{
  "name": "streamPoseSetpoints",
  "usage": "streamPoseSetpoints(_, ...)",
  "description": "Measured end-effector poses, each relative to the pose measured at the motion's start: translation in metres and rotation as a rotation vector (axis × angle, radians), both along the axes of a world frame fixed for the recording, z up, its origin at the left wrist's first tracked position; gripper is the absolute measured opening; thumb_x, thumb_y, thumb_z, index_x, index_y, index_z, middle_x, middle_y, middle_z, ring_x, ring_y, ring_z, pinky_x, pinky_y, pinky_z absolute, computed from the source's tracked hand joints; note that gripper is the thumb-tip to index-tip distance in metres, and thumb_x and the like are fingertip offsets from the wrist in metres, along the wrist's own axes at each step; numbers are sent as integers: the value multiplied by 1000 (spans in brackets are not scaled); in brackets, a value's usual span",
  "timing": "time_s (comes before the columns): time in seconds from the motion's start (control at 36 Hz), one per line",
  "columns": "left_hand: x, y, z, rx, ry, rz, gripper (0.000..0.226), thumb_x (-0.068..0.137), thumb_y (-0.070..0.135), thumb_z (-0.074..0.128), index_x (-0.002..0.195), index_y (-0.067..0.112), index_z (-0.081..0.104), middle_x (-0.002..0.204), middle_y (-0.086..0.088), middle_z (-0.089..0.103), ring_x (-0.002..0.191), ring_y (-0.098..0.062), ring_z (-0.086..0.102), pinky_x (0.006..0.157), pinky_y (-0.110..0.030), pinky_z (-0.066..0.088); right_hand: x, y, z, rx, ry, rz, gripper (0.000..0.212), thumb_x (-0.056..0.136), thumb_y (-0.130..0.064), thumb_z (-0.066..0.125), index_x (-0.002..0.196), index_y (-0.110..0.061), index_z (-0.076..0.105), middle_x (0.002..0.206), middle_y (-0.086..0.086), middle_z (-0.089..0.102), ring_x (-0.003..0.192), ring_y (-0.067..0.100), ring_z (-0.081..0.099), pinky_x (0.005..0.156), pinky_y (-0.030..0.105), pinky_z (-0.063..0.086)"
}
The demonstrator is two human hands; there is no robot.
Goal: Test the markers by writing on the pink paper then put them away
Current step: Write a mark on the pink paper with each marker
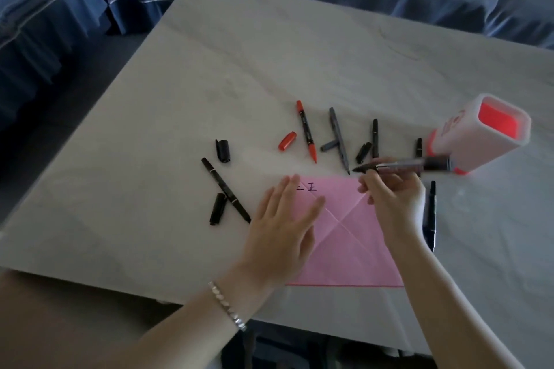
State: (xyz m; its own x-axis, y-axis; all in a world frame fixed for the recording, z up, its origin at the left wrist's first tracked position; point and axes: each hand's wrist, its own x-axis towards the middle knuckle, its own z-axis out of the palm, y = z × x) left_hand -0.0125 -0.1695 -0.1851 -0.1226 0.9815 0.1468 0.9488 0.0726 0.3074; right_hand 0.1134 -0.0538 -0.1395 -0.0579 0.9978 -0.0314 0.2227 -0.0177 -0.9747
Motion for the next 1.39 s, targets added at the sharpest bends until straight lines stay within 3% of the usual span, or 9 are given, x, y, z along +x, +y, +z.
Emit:
streamPoseSetpoints(0.14, 3, 14, -4, -48, 61, -22, 44, 85, 35, 38, 126, 27, 54, 138, -24, 43, 129, -40, 40, 105, -52, 32, -5, 1, -1, -59, 114, 67, 22, 83, 1, 57, 81, -21, 59, 68, 5, 64, 53, 5, 60, 45, 18, 47)
streamPoseSetpoints(0.31, 3, 17, -10, -74, 0, -20, 42, 80, 38, 43, 116, 26, 59, 135, -24, 47, 128, -39, 42, 106, -52, 30, -14, 1, -6, -94, 151, 29, 12, 82, -15, 67, 75, -14, 58, 51, 1, 64, 44, 9, 58, 43, 19, 48)
streamPoseSetpoints(0.47, 2, 18, -10, -61, -37, -2, 43, 75, 38, 44, 114, 27, 59, 133, -23, 50, 127, -38, 44, 109, -45, 25, -27, 4, -28, 27, -48, -76, 30, 77, -22, 71, 57, -16, 50, 40, -7, 52, 39, 5, 48, 49, 21, 44)
streamPoseSetpoints(0.67, 3, 19, -6, -91, -110, 26, 47, 75, 40, 45, 119, 28, 58, 135, -24, 47, 130, -37, 40, 108, -41, 17, -32, 3, -46, 163, -206, -95, 36, 76, -16, 66, 50, -23, 42, 44, -17, 55, 48, -5, 50, 54, 6, 36)
streamPoseSetpoints(0.92, 4, 19, -6, -110, -107, 29, 49, 76, 43, 43, 121, 30, 57, 136, -23, 46, 131, -36, 38, 108, -42, 17, -31, 3, -50, 210, -294, -60, 32, 75, -15, 67, 53, -20, 46, 46, -14, 49, 51, -10, 50, 55, 3, 35)
streamPoseSetpoints(1.0, 4, 20, -6, -120, -107, 32, 49, 76, 43, 42, 122, 30, 57, 136, -23, 46, 132, -36, 38, 109, -41, 16, -32, 3, -50, 228, -324, -53, 26, 76, -15, 67, 56, -15, 49, 48, -15, 49, 56, 2, 49, 56, 3, 34)
streamPoseSetpoints(1.11, 4, 19, -6, -123, -108, 31, 50, 75, 42, 43, 121, 30, 58, 135, -23, 47, 131, -37, 39, 108, -41, 17, -33, 1, -49, 262, -338, -90, 26, 76, -16, 64, 56, -14, 46, 46, -13, 46, 59, 7, 46, 53, 16, 31)
streamPoseSetpoints(1.19, 4, 19, -5, -111, -112, 28, 50, 74, 41, 43, 120, 28, 58, 134, -25, 48, 129, -38, 40, 108, -41, 18, -32, 1, -49, 255, -334, -114, 27, 77, -13, 63, 56, -12, 45, 45, -9, 45, 57, 9, 44, 55, 8, 33)
streamPoseSetpoints(1.39, 4, 19, -3, -116, -107, 20, 49, 75, 41, 42, 118, 28, 60, 134, -25, 48, 129, -38, 41, 108, -41, 17, -30, 4, -50, 217, -300, -87, 29, 76, -13, 64, 54, -15, 45, 47, -11, 48, 51, -7, 50, 56, 6, 35)
